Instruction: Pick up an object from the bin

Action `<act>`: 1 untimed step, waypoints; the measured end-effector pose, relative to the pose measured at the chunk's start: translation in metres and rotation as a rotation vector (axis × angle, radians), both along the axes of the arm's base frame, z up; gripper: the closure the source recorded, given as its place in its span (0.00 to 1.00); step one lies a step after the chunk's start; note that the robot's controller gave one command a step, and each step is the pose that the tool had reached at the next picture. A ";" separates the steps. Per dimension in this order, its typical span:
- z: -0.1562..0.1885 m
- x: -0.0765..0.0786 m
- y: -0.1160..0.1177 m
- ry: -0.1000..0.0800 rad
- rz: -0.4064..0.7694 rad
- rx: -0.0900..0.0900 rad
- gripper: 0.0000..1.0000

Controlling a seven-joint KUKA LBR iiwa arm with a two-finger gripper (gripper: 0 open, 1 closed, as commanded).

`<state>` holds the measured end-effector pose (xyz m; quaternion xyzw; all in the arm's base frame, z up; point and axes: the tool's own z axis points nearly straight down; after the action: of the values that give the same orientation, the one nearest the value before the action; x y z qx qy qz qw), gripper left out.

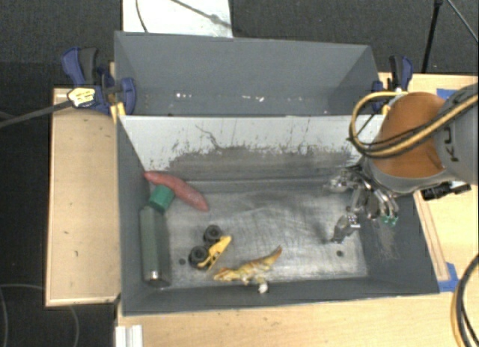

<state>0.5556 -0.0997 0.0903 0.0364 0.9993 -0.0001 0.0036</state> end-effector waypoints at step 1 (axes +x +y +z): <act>0.010 -0.013 -0.010 0.016 0.096 0.003 0.00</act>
Offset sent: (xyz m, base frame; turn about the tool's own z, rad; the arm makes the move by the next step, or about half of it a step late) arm -0.0751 0.0307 0.1038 0.1397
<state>0.5427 -0.1095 0.1006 -0.0118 0.9999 0.0012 -0.0044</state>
